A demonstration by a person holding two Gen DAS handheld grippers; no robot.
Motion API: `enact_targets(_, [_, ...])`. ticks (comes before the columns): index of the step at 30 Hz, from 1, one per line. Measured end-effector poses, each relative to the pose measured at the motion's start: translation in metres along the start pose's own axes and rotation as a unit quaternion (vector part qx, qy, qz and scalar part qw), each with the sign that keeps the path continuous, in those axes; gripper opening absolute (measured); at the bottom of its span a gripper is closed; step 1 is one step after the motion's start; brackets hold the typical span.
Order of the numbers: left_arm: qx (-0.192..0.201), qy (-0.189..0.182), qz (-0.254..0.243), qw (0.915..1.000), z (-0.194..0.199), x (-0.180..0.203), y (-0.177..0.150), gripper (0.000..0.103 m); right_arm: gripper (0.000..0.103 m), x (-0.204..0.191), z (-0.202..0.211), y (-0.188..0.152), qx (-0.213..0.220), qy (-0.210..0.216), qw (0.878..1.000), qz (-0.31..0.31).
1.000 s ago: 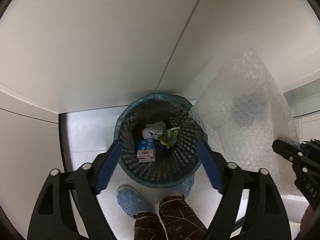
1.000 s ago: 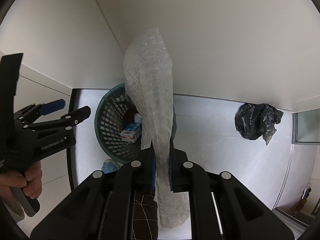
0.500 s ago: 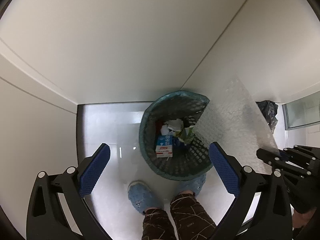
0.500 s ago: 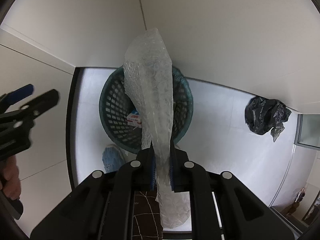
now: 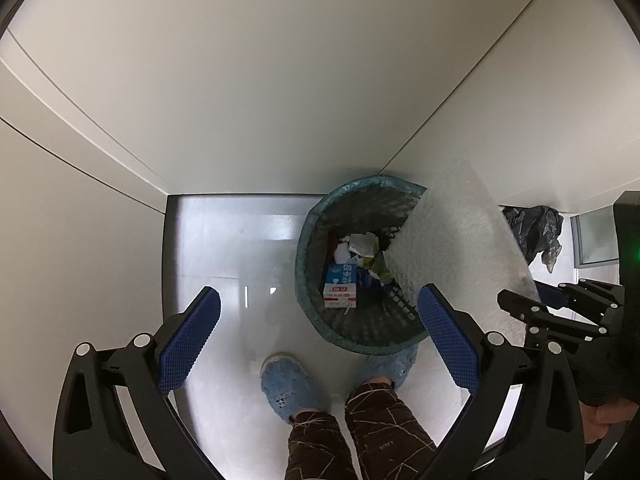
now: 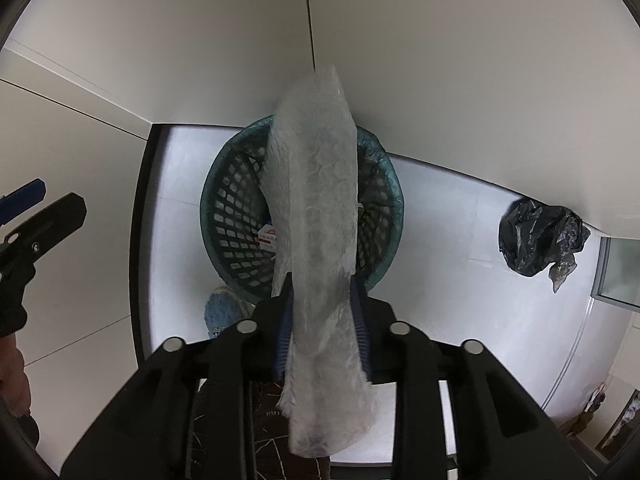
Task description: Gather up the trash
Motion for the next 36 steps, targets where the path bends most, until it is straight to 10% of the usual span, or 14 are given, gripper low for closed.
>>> enact_targets(18, [0.001, 0.011, 0.003, 0.9999, 0.029, -0.003, 0.003, 0.097, 0.089, 0.014, 0.070, 0.014, 0.085, -0.031, 0.995, -0.048])
enact_targets(36, [0.043, -0.015, 0.004, 0.9990, 0.307, 0.034, 0.052, 0.097, 0.094, 0.030, 0.373, 0.006, 0.202, -0.064, 0.972, -0.098])
Point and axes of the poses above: each gripper's, at about its wrist camera, not at the fingertips, and z roughly against the way its jaws point, x to its right, y to its top, the point moved 9 cm from there along -z, roughly the way its jaws point, and after that the axes turned 11 degrees about z, right-handed, at the moved point
